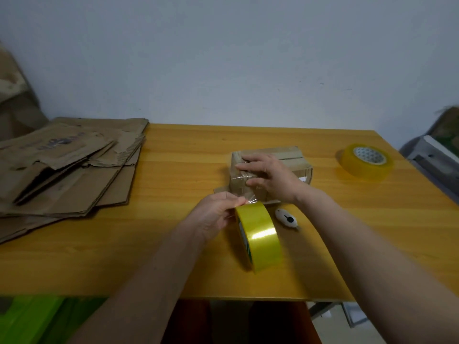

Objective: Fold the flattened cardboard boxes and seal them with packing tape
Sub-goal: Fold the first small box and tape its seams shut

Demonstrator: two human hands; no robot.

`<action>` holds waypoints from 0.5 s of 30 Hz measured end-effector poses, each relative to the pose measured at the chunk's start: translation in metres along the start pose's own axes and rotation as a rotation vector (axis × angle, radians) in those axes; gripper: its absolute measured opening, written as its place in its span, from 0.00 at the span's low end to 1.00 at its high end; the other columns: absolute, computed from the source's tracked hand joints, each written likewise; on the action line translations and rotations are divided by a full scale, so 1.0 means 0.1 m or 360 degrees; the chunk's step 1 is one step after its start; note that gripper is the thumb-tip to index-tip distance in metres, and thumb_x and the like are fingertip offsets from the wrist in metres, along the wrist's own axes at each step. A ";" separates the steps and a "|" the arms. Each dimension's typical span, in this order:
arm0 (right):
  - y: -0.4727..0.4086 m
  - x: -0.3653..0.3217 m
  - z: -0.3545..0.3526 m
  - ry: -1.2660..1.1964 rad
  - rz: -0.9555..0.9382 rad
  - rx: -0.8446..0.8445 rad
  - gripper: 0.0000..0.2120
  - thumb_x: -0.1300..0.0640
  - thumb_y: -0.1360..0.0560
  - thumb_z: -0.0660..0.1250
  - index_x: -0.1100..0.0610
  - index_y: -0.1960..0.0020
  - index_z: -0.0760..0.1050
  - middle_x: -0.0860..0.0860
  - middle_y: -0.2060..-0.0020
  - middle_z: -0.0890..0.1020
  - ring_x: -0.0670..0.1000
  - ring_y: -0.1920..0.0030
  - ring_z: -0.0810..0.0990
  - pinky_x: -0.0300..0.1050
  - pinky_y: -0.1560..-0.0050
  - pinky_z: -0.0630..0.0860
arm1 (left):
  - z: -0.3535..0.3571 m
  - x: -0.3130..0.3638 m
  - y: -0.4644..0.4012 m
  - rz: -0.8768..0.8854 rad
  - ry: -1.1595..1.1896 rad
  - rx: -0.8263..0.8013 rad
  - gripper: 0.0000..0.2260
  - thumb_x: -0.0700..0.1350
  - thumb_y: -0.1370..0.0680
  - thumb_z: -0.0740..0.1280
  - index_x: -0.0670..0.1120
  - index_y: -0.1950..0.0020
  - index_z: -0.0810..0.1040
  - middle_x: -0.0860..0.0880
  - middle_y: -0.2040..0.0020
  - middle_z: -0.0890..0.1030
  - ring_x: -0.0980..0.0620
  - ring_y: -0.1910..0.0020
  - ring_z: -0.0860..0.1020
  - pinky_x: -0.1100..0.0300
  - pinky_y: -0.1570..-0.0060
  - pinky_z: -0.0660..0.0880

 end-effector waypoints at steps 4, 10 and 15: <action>0.00 -0.04 -0.04 0.0026 0.0021 -0.0024 0.21 0.59 0.25 0.69 0.49 0.33 0.74 0.48 0.30 0.70 0.50 0.30 0.64 0.47 0.29 0.59 | 0.01 0.02 0.06 0.0064 -0.0023 -0.0061 0.06 0.34 0.23 0.65 0.41 0.60 0.73 0.47 0.62 0.82 0.55 0.65 0.80 0.63 0.63 0.76; 0.49 -0.33 -0.03 -0.0331 0.0174 0.0731 0.06 0.54 0.24 0.69 0.54 0.49 0.80 0.47 0.53 0.80 0.49 0.49 0.78 0.43 0.48 0.74 | -0.02 0.03 0.15 0.0337 -0.0170 0.0054 0.06 0.38 0.25 0.70 0.44 0.60 0.75 0.43 0.59 0.80 0.44 0.54 0.76 0.47 0.44 0.72; 0.74 -0.26 0.18 -0.1249 0.0946 0.0172 0.13 0.52 0.27 0.72 0.63 0.55 0.79 0.53 0.63 0.80 0.49 0.64 0.78 0.42 0.62 0.75 | 0.08 0.05 0.19 0.0456 -0.0312 -0.0032 0.06 0.44 0.30 0.72 0.52 0.65 0.78 0.45 0.58 0.79 0.48 0.55 0.76 0.52 0.49 0.73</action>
Point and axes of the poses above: each hand's wrist, its own y-axis away from the middle knuckle, its own z-axis out of the palm, x = y × z, the point moved 4 cm from there along -y, towards the middle knuckle
